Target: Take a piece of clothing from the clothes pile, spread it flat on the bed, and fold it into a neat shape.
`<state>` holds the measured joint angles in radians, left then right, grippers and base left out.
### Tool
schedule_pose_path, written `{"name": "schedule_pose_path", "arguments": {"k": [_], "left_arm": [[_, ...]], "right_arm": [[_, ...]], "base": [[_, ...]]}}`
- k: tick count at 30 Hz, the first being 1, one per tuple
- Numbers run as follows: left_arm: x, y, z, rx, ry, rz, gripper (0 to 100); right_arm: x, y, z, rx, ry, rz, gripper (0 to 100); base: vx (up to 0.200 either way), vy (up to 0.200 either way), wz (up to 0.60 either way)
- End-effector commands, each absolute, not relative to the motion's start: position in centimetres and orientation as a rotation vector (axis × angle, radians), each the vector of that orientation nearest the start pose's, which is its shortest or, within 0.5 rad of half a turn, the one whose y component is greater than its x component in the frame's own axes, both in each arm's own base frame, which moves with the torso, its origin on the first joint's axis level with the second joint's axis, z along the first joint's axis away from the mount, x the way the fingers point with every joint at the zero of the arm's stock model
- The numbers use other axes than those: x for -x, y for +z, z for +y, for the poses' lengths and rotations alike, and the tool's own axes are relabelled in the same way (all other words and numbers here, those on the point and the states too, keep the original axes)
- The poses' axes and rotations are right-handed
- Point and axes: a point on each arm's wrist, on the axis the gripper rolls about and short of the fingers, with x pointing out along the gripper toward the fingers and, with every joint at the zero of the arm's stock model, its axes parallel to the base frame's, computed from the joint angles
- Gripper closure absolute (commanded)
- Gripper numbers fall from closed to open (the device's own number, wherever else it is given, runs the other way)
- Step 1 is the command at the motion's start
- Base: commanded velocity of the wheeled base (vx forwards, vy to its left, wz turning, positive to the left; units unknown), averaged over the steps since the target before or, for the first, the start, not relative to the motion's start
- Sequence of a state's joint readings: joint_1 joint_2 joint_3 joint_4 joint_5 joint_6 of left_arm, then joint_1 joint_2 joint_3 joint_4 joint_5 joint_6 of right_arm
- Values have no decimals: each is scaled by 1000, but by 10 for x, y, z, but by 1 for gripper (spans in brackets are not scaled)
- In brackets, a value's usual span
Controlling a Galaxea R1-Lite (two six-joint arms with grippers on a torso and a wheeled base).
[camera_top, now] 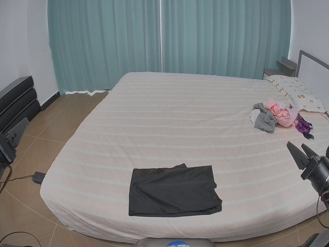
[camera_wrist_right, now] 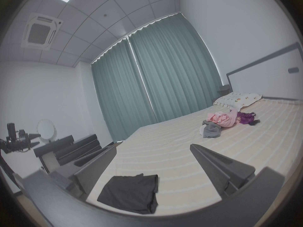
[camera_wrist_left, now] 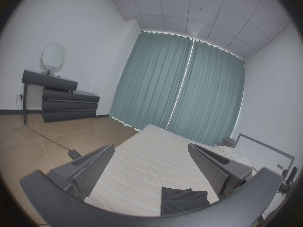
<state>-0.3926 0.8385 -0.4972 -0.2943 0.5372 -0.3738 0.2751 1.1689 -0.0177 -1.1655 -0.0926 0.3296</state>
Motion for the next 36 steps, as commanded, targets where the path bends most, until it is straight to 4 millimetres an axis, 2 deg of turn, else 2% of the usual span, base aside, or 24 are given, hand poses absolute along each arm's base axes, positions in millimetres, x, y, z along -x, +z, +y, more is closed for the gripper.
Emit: {"name": "schedule_pose_path", "arguments": {"k": [1,2,3,5,7,11,12,14,18,22,23,26,28,29,31,32,36], "left_arm": [[-23,230,5,285,228,-145,0],[-22,230,5,282,233,-146,0],[-13,227,9,254,280,-154,0],[-6,225,12,236,327,-163,0],[11,220,14,202,415,-194,0],[30,215,16,173,465,-241,0],[44,209,16,147,493,-272,0],[57,201,15,104,537,-284,0],[73,182,11,75,610,-252,0],[77,179,11,83,598,-259,0],[78,171,12,80,587,-259,0],[61,146,12,63,588,-195,0],[54,138,12,71,587,-208,0],[45,128,12,77,584,-231,0],[39,119,12,72,578,-251,0],[32,106,12,55,559,-260,0],[29,101,11,52,525,-250,0]], "right_arm": [[-47,158,10,-214,194,-145,0],[-46,157,10,-211,193,-141,0],[-33,154,7,-188,193,-137,0],[-23,153,4,-173,191,-129,0],[-3,153,-1,-152,179,-107,0],[17,157,-4,-126,110,-74,0],[29,154,-6,-92,73,-50,0],[42,148,-7,-39,48,-54,0],[43,149,-9,0,-77,-53,0],[42,146,-10,11,-114,-40,0],[40,143,-10,11,-147,-25,0],[34,127,-10,19,-205,26,0],[31,121,-10,12,-212,23,0],[26,120,-9,-3,-201,-40,0],[23,120,-8,-6,-182,-112,0],[19,115,-7,7,-129,-183,0],[17,111,-4,61,-49,-221,0]], "base": [[0,0,0],[0,0,0],[0,0,0],[0,0,0],[0,0,0],[0,0,0],[0,0,0],[0,0,0],[0,0,0],[0,0,0],[0,0,0],[0,0,0],[0,0,0],[0,0,0],[0,0,0],[0,0,0],[0,0,0]]}}
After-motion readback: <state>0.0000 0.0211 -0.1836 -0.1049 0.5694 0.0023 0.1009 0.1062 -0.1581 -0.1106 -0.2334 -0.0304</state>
